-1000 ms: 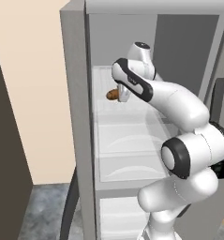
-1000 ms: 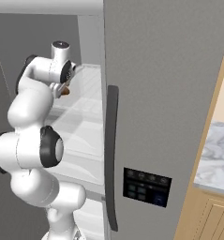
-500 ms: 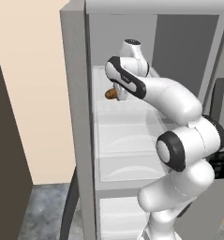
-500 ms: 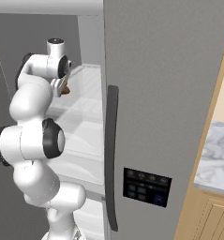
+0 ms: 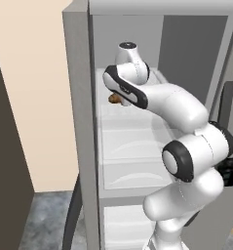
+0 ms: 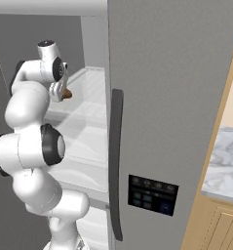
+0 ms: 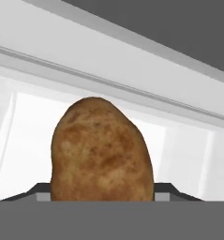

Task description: Take the cheese, chicken drumstick, and potato from the fridge and place them on the plate on the dining counter to create an appetizer plate.

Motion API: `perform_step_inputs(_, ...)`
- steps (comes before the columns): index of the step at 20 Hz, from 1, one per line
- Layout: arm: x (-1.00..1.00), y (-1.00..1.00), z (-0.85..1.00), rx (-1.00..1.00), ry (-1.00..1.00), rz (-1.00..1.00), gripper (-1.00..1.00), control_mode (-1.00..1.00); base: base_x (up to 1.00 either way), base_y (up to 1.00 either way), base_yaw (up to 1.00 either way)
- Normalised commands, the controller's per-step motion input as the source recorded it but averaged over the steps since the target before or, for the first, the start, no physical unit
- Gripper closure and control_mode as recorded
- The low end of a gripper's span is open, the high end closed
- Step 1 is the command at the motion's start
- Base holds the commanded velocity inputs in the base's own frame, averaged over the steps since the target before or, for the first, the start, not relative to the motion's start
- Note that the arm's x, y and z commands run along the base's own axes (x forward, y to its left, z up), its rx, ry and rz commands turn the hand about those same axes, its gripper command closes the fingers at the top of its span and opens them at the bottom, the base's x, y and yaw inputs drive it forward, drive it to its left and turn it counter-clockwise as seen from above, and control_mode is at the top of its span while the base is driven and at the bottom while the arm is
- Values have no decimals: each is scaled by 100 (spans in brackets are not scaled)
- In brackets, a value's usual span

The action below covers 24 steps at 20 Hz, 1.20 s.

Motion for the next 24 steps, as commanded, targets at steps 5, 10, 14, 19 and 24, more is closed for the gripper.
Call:
perform_step_inputs(5, -21, -25, -18, 0, -10, 0, 100, -100, 0, 0, 0)
perform_step_inputs(10, -34, -38, 0, 0, -3, 0, 100, -100, 0, 0, 0)
perform_step_inputs(14, -53, -34, 0, 0, 0, -2, 100, -100, 0, 0, 0)
perform_step_inputs(19, -76, -21, 6, 0, 0, -5, 100, -100, 0, 0, 0)
perform_step_inputs(24, -93, -27, 16, 0, 0, -5, 100, -100, 0, 0, 0)
